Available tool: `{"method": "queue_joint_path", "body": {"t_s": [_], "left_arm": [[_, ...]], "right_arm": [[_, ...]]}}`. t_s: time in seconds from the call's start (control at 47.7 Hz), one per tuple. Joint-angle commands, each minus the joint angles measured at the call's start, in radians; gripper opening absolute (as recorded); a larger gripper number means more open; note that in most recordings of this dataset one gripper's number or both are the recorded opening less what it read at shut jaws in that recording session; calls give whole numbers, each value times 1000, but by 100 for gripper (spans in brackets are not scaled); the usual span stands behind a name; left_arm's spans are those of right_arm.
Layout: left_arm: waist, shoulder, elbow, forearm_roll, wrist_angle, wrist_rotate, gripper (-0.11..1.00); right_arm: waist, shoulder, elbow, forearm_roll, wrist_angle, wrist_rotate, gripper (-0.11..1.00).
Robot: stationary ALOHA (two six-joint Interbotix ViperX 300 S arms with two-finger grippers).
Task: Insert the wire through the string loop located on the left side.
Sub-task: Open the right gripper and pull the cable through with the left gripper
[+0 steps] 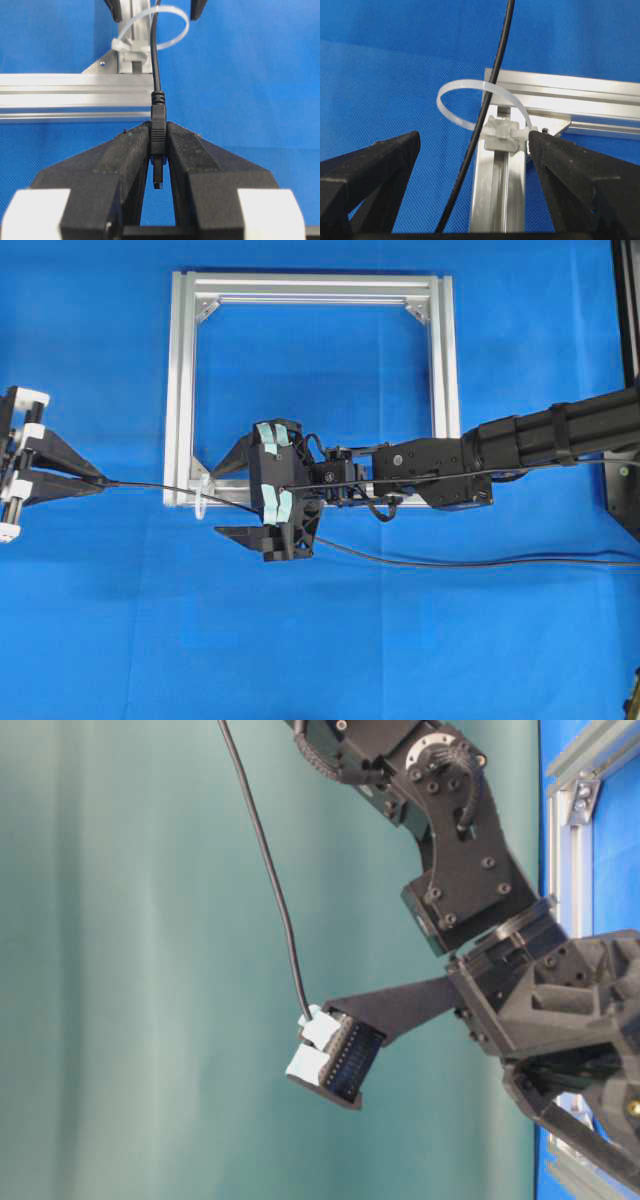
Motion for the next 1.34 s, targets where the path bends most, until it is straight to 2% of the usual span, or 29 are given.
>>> {"method": "queue_joint_path", "body": {"t_s": [0.0,0.566,0.629,0.797,0.839,0.922,1.111,1.321], "left_arm": [[2,-2,-11,3,5,0,8],[3,18,-9,2,14,-18,11],[8,21,-8,2,20,-46,25],[23,32,-8,2,26,-78,76],[25,32,-8,2,26,-78,80],[29,31,-8,2,26,-78,76],[34,15,-14,2,25,-77,76],[43,-21,-71,5,25,-64,76]], "right_arm": [[0,-32,-25,-2,-3,0,96],[0,-32,-26,0,-5,0,96],[2,-32,-26,-2,-3,-2,96],[2,-32,-26,-2,-3,0,96],[2,-32,-26,-2,-3,0,96],[2,-34,-26,0,-5,0,96],[2,-60,-25,0,14,0,96],[0,-126,-25,-2,44,-2,96]]}}
